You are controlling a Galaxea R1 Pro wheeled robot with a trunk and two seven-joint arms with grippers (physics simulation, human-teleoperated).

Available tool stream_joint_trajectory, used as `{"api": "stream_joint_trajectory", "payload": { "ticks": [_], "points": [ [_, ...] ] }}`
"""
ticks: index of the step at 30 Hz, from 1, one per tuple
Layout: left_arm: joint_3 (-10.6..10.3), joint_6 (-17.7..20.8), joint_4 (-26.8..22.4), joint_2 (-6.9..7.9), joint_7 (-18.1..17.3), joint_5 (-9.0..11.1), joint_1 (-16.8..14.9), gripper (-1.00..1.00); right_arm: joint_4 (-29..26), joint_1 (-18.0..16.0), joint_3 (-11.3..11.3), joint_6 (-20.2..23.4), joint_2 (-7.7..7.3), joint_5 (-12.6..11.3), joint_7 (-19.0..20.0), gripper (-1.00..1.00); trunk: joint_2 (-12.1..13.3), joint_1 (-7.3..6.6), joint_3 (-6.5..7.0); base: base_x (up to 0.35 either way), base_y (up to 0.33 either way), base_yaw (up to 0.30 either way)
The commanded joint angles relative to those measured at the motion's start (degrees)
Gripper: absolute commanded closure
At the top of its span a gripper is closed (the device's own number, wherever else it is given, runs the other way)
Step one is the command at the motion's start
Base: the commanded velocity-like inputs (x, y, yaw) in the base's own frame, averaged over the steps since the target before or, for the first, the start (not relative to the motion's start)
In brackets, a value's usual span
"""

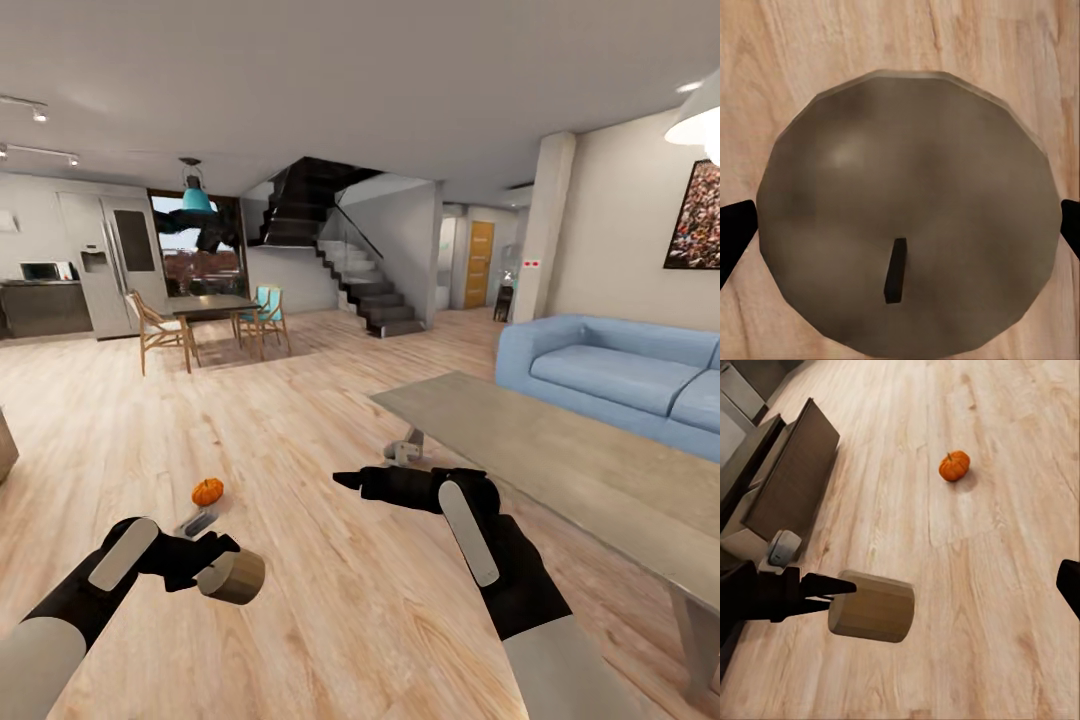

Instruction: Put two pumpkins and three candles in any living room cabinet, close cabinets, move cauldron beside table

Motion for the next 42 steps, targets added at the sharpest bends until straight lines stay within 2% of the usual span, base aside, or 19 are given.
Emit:
{"api": "stream_joint_trajectory", "payload": {
  "ticks": [1,28,42],
  "points": [
    [-0.2,-0.1,-0.07,0.07,0.46,0.78,-0.02,1.0,-0.05,-0.05,-0.05,0.24,0.02,0.49,0.46,-1.0,-0.03,0.01,-0.07,0.162,0.252,0.275],
    [-0.25,-0.11,-0.07,0.07,0.46,0.78,-0.02,1.0,-0.03,-0.05,0.02,0.31,-0.06,0.49,0.46,-1.0,-0.03,0.01,-0.07,0.192,0.25,0.275],
    [-0.25,-0.18,-0.07,-0.21,0.46,0.52,0.01,1.0,-0.03,-0.05,0.02,0.28,-0.06,0.41,0.46,-1.0,-0.03,0.01,-0.07,0.196,0.079,0.276]
  ]
}}
